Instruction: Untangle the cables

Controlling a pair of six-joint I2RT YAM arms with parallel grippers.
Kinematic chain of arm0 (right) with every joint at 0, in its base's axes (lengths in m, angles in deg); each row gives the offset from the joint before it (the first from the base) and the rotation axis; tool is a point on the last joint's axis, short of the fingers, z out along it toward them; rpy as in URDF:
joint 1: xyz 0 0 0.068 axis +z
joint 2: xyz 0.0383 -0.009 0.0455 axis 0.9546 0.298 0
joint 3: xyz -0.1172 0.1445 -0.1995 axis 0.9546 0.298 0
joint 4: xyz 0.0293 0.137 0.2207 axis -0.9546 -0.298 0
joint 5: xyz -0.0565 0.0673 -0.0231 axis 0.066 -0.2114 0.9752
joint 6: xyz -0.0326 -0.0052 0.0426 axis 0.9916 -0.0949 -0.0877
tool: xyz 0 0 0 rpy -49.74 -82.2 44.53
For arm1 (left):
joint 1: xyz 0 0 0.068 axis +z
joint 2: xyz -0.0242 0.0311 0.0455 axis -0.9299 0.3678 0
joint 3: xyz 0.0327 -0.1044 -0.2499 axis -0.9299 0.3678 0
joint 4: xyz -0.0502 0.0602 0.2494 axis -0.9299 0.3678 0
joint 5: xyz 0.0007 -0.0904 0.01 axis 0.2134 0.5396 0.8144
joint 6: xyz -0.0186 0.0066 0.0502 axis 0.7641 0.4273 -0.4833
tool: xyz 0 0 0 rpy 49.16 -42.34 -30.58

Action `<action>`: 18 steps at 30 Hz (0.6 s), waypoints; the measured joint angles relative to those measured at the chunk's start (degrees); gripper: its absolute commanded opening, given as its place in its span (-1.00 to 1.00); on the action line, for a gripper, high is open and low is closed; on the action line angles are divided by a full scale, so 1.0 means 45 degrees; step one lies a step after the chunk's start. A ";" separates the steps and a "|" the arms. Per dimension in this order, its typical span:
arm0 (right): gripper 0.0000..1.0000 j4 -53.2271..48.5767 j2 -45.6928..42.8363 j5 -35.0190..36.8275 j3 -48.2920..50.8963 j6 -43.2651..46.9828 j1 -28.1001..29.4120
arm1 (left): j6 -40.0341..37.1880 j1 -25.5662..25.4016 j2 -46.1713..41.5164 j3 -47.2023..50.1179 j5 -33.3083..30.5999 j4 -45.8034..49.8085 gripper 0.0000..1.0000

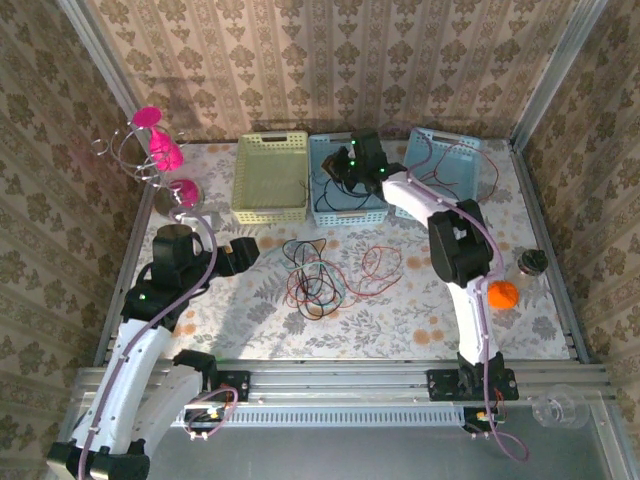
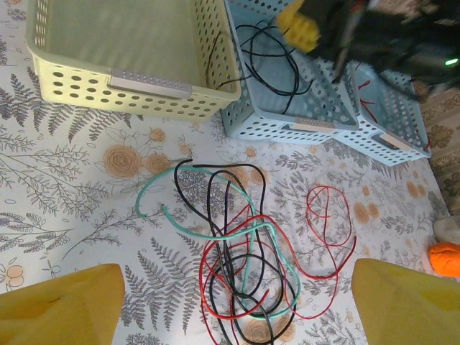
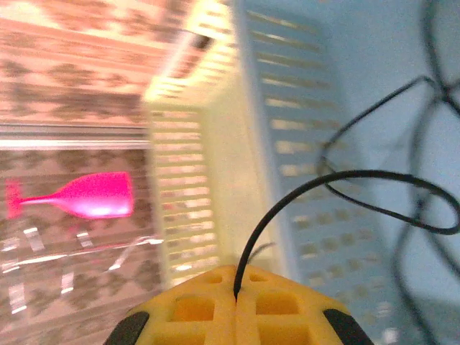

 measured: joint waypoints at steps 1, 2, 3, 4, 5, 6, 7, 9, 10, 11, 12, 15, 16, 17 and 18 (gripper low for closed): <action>-1.00 0.0267 -0.0510 -0.0073 0.0024 0.0005 -0.0024 | 0.0000 0.0000 0.0005 0.0000 0.0000 0.0000 0.66; -1.00 0.0486 -0.0913 -0.0112 0.0049 0.0005 -0.0034 | 0.0000 0.0000 0.0005 0.0000 0.0000 0.0000 0.66; -1.00 0.0787 -0.1404 -0.0141 0.0097 0.0005 -0.0058 | 0.0000 0.0000 0.0005 0.0000 0.0000 0.0000 0.66; -1.00 0.1010 -0.1875 -0.0160 0.0117 0.0005 -0.0078 | 0.0000 0.0000 0.0005 0.0000 0.0000 0.0000 0.66; -1.00 0.1209 -0.2200 -0.0194 0.0121 0.0000 -0.0112 | 0.0000 0.0000 0.0005 0.0000 0.0000 0.0000 0.65; -1.00 0.1443 -0.2560 -0.0243 0.0121 0.0000 -0.0175 | 0.0000 0.0000 0.0005 0.0000 0.0005 -0.0005 0.65; -1.00 0.1608 -0.2817 -0.0287 0.0126 0.0000 -0.0243 | 0.0005 0.0000 0.0005 0.0000 0.0005 0.0000 0.65; -1.00 0.1739 -0.3206 -0.0287 0.0126 0.0000 -0.0442 | 0.0005 0.0000 0.0005 0.0000 0.0010 -0.0005 0.65; -1.00 0.1768 -0.3313 -0.0287 0.0126 0.0005 -0.0568 | 0.0005 0.0000 0.0005 0.0000 0.0010 -0.0005 0.65; -1.00 0.1773 -0.3351 -0.0287 0.0126 0.0010 -0.0709 | 0.0015 0.0000 -0.0005 0.0000 0.0010 0.0000 0.65; -1.00 0.1768 -0.3351 -0.0287 0.0126 0.0015 -0.0835 | 0.0015 0.0000 -0.0010 0.0000 0.0010 0.0000 0.65; -1.00 0.1564 -0.3041 -0.0355 0.0092 0.0063 -0.1175 | 0.0053 0.0000 -0.0063 0.0000 0.0010 -0.0005 0.65; -1.00 0.1515 -0.2798 -0.0413 0.0034 0.0102 -0.1263 | 0.0063 0.0000 -0.0092 0.0010 0.0010 -0.0005 0.65; -1.00 0.1438 -0.2555 -0.0427 -0.0024 0.0146 -0.1336 | 0.0097 0.0000 -0.0121 0.0015 0.0015 -0.0010 0.65; -0.98 0.1209 -0.2215 -0.0427 -0.0155 0.0209 -0.1394 | 0.0131 0.0000 -0.0151 0.0019 0.0019 -0.0010 0.65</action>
